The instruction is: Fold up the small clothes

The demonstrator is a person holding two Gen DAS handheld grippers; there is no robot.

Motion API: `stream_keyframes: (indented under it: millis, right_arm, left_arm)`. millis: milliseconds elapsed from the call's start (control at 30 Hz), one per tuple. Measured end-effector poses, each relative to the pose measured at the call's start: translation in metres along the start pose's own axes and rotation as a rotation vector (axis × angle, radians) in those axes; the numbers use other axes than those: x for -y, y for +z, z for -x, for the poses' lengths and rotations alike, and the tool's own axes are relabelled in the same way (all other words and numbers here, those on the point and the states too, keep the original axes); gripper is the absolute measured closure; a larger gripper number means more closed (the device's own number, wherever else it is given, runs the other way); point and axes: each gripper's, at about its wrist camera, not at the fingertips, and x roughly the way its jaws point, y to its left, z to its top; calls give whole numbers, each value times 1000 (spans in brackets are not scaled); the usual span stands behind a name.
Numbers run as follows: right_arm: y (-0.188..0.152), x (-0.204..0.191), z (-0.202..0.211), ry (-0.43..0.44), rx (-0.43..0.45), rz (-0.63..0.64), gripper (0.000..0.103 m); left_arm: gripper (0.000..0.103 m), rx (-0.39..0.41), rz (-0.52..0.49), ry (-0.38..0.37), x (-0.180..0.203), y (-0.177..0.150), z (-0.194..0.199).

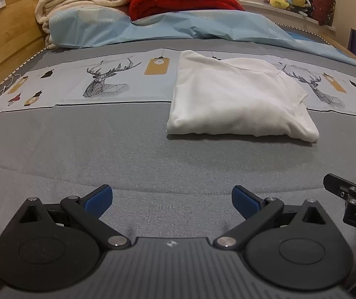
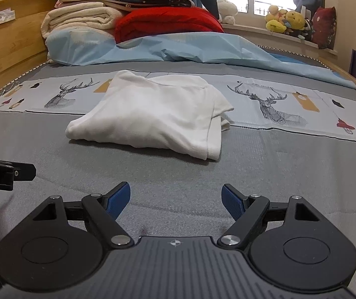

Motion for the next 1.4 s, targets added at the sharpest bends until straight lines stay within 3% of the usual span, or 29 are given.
stream_keyframes:
  millis: [1400]
  right_arm:
    - [-1,-1,0,-1,-7,9,21]
  left_arm:
    - [1,8,-26,15,6,-1,0]
